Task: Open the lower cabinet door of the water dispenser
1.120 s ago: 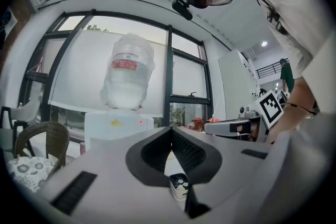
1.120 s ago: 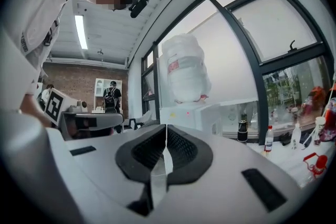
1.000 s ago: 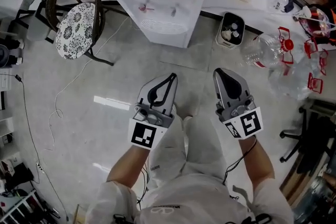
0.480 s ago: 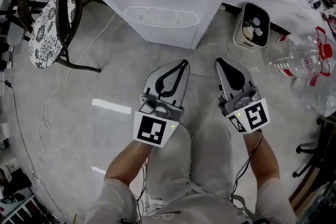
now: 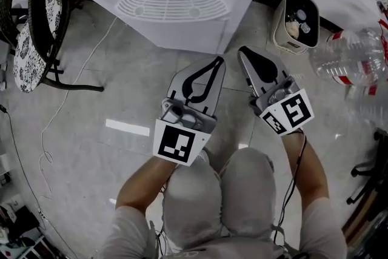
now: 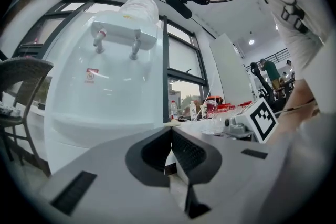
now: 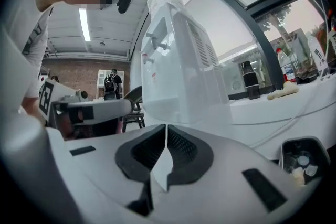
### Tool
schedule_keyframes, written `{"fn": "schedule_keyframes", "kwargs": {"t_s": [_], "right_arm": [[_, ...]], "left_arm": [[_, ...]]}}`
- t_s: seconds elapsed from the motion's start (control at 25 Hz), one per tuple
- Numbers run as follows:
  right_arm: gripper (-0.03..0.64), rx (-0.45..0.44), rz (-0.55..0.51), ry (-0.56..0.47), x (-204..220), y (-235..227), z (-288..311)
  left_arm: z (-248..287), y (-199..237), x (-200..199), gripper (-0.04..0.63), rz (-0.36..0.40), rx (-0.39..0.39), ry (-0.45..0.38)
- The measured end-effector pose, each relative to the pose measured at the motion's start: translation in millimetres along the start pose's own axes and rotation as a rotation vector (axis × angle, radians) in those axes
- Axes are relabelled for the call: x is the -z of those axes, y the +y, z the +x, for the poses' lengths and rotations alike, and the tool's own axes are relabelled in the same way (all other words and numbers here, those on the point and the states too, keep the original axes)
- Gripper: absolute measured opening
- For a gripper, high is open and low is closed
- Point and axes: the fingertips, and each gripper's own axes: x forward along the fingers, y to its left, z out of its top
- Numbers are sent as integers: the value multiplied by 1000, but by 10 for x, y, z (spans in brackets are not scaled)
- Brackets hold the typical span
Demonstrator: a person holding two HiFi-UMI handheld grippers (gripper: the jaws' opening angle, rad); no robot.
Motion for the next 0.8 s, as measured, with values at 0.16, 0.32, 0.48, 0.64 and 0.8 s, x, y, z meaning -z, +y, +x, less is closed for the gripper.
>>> {"fn": "schedule_keyframes", "kwargs": {"t_s": [0.16,0.32,0.48,0.64,0.8], "right_arm": [[30,-3,-6,-11,207,-149,115],[108,-13,-24,1,376,-261,247],[169,27,-36,-11,462,-436,331],[208,36,-90,0,565,-483,398],[233,29,-110,5,661,-497,502]], "left_arm": [[-6,48,42,2,11,18,-27],[-10,81,87,2,42,39,-42],[15,99,170,2,65,51,-47],[70,88,302,2,63,61,-42],[105,36,406,2,52,83,-31]]}}
